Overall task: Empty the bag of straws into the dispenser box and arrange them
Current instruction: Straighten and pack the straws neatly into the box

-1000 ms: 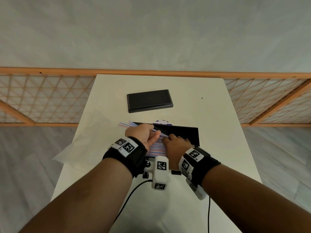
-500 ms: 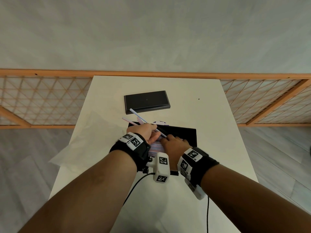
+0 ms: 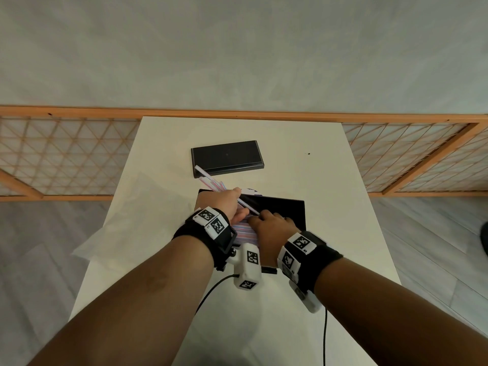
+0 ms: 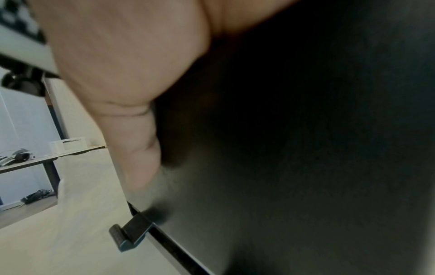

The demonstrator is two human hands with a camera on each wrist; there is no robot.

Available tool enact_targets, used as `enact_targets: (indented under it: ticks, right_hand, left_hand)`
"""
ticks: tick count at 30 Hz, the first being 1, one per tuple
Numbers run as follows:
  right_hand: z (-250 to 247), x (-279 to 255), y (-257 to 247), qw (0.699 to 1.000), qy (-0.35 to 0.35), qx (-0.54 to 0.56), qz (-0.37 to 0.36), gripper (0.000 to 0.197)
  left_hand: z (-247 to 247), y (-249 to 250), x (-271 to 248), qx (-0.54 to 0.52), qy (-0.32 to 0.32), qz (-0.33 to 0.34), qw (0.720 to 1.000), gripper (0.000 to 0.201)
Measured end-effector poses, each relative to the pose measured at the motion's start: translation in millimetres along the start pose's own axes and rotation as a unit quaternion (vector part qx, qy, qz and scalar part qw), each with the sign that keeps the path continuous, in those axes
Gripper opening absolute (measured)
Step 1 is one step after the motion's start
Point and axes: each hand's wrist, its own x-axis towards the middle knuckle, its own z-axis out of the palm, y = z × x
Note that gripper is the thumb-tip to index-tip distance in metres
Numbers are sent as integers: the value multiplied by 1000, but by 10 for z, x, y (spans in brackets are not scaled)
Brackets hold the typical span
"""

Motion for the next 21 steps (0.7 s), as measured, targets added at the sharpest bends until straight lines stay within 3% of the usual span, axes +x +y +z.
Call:
enact_targets:
  ticks: [4,8,21]
  right_hand:
    - [-7,-7,-13,1000,7,-2,4,79]
    - [-74,-37,-17,1000,8,12,-3,88]
    - [-256,-134,68,994,45,89,-38,94]
  left_hand:
    - [-86,-8,-13,105,52,90,989,19]
    - [-188,37,-85,199,58,165,964,24]
    - [-275,133,-158,243,26,230,942,28]
